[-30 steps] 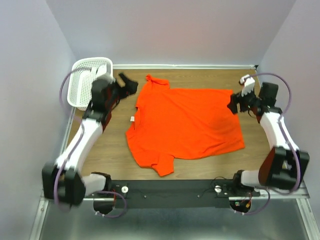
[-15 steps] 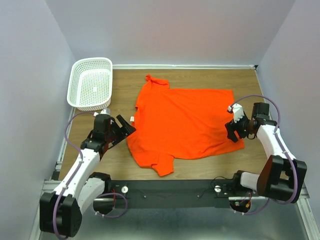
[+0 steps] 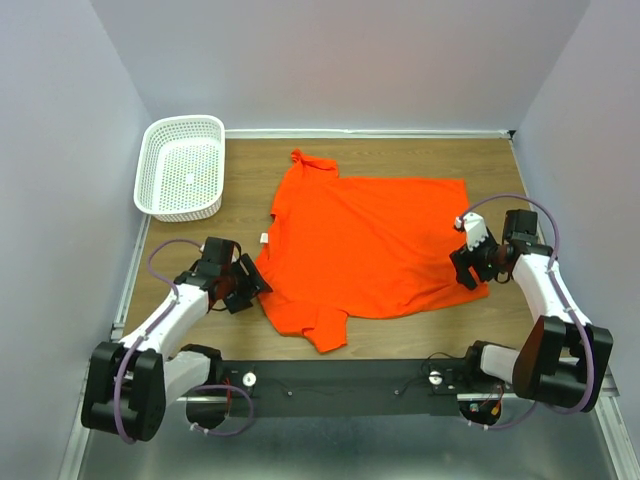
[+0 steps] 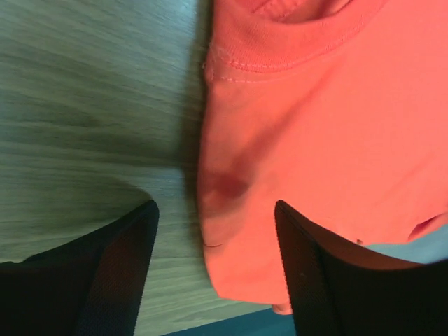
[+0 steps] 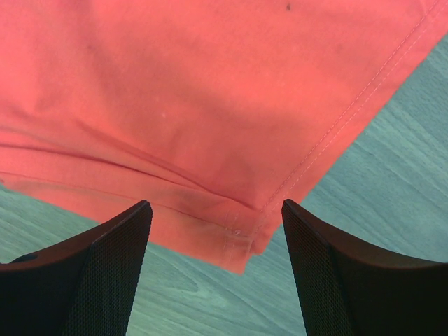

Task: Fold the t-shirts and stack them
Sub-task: Flatten the tshirt out

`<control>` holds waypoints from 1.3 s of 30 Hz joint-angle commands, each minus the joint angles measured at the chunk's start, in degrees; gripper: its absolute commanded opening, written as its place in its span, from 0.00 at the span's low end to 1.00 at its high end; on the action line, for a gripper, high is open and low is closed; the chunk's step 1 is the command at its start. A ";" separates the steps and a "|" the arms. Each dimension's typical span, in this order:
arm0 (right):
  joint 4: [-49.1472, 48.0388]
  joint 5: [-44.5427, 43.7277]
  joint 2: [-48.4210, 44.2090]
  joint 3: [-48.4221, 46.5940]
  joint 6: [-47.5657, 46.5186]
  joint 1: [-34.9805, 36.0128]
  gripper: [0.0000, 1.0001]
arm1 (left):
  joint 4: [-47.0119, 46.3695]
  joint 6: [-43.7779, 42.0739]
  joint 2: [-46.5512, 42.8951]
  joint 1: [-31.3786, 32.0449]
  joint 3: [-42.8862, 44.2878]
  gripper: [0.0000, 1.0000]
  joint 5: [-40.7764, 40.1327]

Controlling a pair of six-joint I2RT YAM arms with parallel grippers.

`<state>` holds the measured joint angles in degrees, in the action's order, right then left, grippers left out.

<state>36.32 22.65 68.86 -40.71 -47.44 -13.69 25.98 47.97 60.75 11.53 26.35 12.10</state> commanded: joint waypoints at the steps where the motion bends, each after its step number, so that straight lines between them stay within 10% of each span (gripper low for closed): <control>1: 2.53 -1.04 0.22 0.98 -1.86 -0.54 0.82 | 0.04 -0.07 2.17 1.74 -0.07 0.71 0.74; 14: 11.85 1.52 0.48 0.90 -18.73 -0.54 0.80 | -7.08 -2.26 6.49 3.41 -0.68 0.09 6.18; 25: 10.44 2.13 11.12 -0.51 -23.22 -0.54 0.68 | 0.30 -2.44 -2.30 3.41 2.92 0.00 5.66; 39: 12.19 -0.60 -0.65 -4.55 -17.96 -0.54 0.09 | 7.94 -3.05 -8.10 2.45 9.06 0.00 2.67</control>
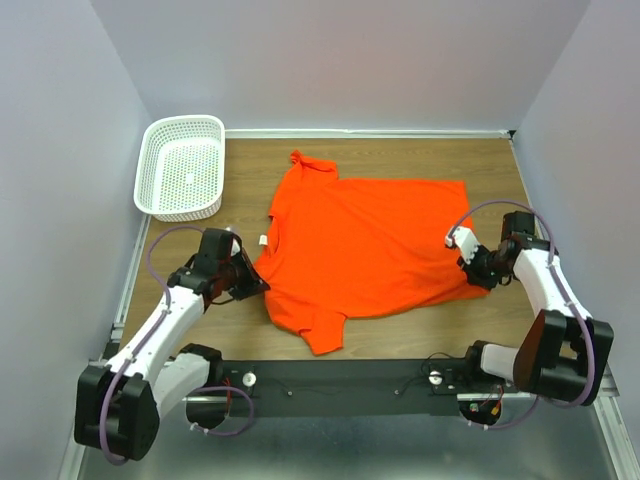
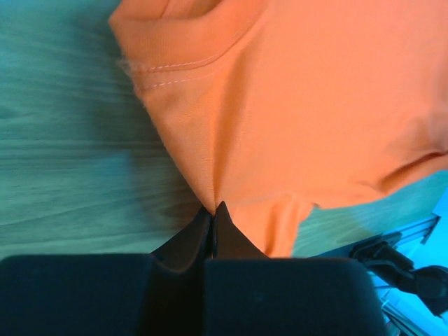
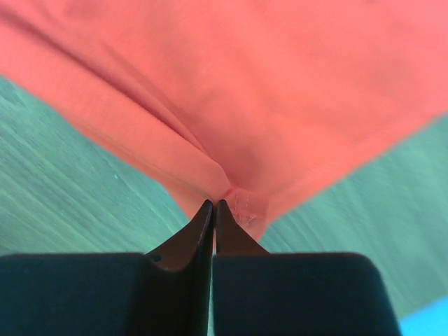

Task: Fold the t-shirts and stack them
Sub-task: Flatten the tshirt out

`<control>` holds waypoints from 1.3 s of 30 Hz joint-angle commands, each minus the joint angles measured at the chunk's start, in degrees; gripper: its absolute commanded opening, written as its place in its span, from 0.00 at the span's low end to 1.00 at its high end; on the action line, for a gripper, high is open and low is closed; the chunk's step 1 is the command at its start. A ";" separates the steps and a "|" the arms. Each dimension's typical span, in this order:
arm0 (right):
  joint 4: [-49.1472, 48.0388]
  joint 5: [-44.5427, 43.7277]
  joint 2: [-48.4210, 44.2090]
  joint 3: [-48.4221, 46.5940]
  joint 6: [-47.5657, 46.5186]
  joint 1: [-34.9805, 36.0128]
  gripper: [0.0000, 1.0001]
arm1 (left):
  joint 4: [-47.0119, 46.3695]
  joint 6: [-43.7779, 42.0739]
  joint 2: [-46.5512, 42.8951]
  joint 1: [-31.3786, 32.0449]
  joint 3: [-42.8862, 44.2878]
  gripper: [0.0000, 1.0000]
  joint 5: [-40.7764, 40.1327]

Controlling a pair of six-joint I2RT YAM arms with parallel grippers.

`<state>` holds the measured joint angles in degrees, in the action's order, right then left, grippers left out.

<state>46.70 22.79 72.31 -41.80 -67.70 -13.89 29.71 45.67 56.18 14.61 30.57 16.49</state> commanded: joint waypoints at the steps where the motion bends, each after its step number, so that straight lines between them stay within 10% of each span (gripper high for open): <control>1: 3.21 -0.55 -4.72 -5.55 2.66 -0.35 0.08 | 4.73 -0.84 -4.06 -0.81 7.12 0.00 -2.25; 10: 6.13 10.69 -4.12 -23.74 13.99 -0.26 0.01 | -1.57 -2.17 -1.79 -6.52 22.24 0.00 1.60; 15: 4.20 14.40 4.92 -51.00 27.85 1.32 0.01 | -16.35 1.17 15.15 -8.02 39.43 0.00 12.85; 22: 2.87 7.46 32.14 -109.32 44.75 3.26 0.01 | -22.95 15.03 45.12 -8.46 104.88 0.00 23.14; 25: -2.54 3.85 30.19 -108.37 45.38 3.26 0.01 | -28.20 23.56 54.20 -9.60 123.63 0.00 26.04; 39: -10.40 12.45 -11.64 -29.73 23.09 3.17 0.01 | -37.28 6.46 13.79 -11.01 32.15 0.00 29.82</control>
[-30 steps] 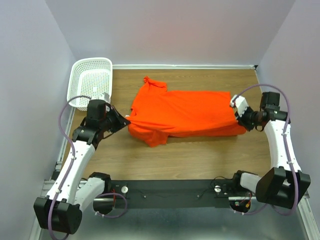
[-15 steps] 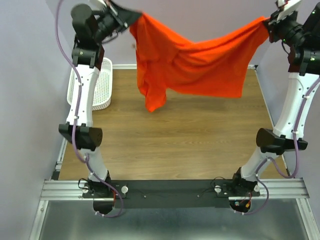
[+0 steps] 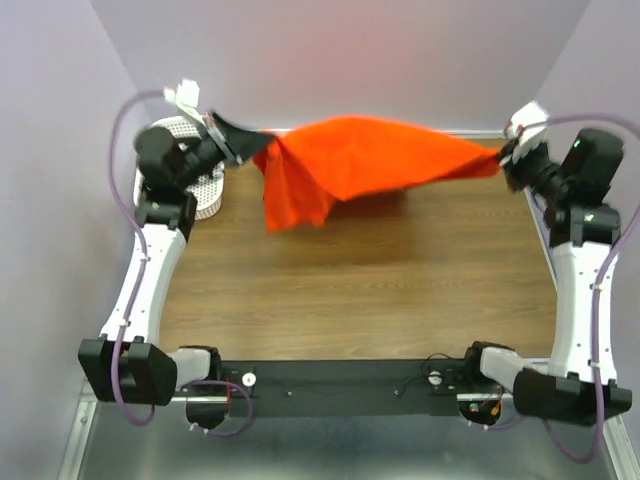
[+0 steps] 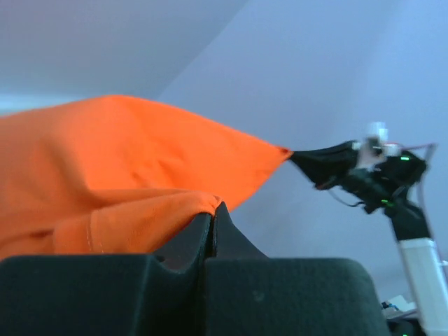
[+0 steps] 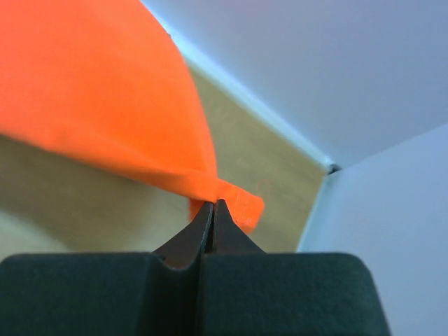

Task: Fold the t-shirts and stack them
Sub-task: Flatten the tshirt out

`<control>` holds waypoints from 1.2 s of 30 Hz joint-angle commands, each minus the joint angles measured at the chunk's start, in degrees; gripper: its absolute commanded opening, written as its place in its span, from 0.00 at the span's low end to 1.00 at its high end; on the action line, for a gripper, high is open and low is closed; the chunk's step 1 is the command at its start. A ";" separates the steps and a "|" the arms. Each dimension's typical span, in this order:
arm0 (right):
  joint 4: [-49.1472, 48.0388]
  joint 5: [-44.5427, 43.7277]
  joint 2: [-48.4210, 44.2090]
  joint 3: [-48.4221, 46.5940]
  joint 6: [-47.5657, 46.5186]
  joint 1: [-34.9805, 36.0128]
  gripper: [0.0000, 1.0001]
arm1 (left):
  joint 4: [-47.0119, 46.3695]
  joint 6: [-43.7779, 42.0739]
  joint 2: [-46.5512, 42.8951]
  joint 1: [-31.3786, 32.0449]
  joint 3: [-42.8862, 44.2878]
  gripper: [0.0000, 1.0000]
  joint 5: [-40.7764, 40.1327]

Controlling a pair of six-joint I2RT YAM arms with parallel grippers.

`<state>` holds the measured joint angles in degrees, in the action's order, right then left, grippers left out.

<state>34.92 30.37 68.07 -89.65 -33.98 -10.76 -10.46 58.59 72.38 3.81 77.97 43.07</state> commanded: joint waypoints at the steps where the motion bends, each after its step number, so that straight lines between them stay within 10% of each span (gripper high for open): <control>1: 1.90 5.13 -9.43 22.11 -12.50 -0.05 0.01 | 3.86 -9.25 -3.64 -0.21 -23.23 0.00 3.51; 7: 11.74 0.31 -20.25 39.36 -27.18 0.04 0.00 | 15.28 -17.00 -7.69 -0.03 -43.75 0.00 2.63; 24: 30.91 -6.99 -19.82 46.32 -41.35 -0.05 0.04 | 33.48 -26.42 -12.60 0.05 -50.81 0.00 -1.07; 32: 31.27 -3.57 -19.21 41.14 -37.83 -0.05 0.51 | 42.54 -32.83 -17.71 0.58 -44.50 0.36 -5.88; 36: 29.26 -0.76 -16.92 39.29 -34.69 0.04 0.59 | 41.32 -34.51 -20.77 0.58 -38.70 0.49 -13.51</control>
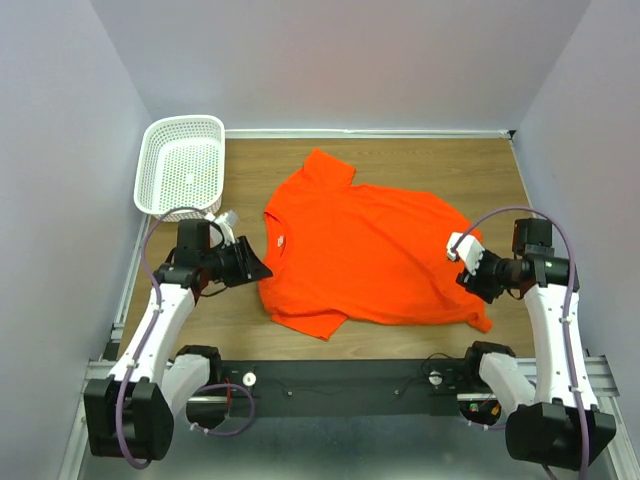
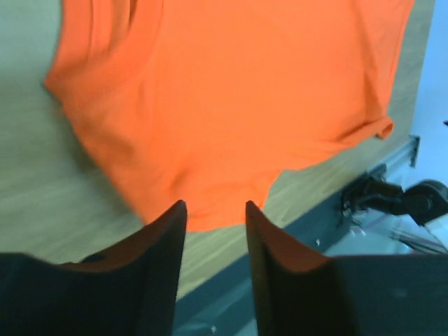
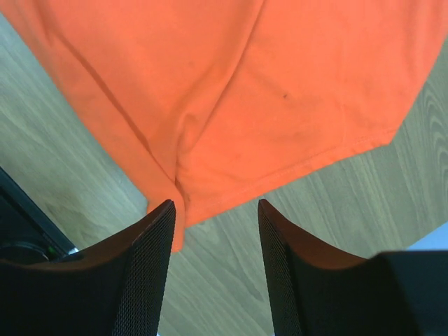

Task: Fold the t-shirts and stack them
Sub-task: Flatten the tshirt out

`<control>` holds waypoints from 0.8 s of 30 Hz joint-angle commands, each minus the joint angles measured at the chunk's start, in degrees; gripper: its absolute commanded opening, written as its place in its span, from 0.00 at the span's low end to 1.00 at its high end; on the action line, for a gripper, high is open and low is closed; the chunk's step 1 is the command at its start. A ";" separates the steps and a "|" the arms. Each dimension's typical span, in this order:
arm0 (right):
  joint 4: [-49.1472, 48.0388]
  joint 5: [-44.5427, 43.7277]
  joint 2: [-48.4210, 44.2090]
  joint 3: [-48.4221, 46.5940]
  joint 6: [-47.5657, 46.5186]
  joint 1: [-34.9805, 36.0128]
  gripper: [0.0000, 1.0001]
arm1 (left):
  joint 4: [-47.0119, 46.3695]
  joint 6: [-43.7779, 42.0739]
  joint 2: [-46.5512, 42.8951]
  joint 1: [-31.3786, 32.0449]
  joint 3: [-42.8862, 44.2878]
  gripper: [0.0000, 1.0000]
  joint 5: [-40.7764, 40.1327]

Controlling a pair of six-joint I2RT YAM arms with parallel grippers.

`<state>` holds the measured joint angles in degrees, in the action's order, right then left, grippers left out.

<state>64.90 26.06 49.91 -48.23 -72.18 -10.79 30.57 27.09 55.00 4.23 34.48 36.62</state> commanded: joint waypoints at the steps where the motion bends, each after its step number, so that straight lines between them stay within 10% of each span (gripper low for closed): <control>1: -2.22 4.16 2.03 -2.13 5.45 0.06 0.59 | -0.67 -2.66 -4.28 0.17 6.72 0.52 -7.87; 10: -42.64 -0.03 16.61 1.56 51.06 -0.02 0.59 | -30.30 1.74 7.81 0.17 11.58 0.71 -5.16; 15: -46.53 -2.77 32.77 -7.81 52.94 -0.20 0.59 | -28.74 -4.22 23.20 0.25 23.96 0.69 -2.78; 24: -47.50 -2.60 56.16 -21.98 50.83 -2.92 0.59 | -27.41 -12.67 16.29 0.52 20.36 0.70 -14.99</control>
<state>19.59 24.21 101.45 -65.39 -22.09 -12.93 2.92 19.97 76.29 4.49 55.27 29.21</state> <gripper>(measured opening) 0.593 0.700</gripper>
